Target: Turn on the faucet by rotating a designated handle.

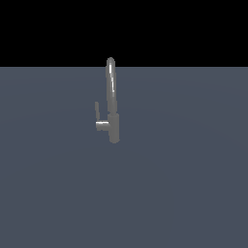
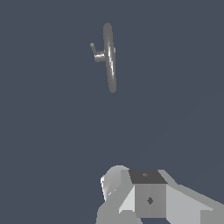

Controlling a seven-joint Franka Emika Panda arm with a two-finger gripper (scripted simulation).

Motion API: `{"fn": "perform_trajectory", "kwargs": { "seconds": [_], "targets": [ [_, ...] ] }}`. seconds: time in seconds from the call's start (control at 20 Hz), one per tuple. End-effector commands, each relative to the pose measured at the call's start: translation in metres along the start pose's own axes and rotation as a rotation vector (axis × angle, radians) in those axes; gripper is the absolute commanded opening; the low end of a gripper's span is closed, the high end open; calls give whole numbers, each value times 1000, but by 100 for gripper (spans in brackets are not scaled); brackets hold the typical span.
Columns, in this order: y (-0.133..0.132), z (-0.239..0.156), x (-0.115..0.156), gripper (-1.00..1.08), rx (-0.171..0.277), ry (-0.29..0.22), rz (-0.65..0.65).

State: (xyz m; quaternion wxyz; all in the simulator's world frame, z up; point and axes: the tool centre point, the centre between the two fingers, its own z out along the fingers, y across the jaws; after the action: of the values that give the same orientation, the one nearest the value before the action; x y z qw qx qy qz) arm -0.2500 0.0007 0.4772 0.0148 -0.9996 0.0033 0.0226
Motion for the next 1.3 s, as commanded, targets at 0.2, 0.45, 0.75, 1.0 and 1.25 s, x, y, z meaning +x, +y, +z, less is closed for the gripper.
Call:
{"fn": "perform_trajectory", "kwargs": {
  "seconds": [0.2,0.45,0.75,1.0,1.25],
  "targets": [
    [-5,-13,0,-100,-4,42,42],
    [-15,-33,-1,-100,-12,110,111],
    [-38,-66,-3,-100,-30,232,234],
    [-67,-94,-3,-100,-53,351,356],
    [-101,-112,1,-100,-81,460,471]
  ]
}}
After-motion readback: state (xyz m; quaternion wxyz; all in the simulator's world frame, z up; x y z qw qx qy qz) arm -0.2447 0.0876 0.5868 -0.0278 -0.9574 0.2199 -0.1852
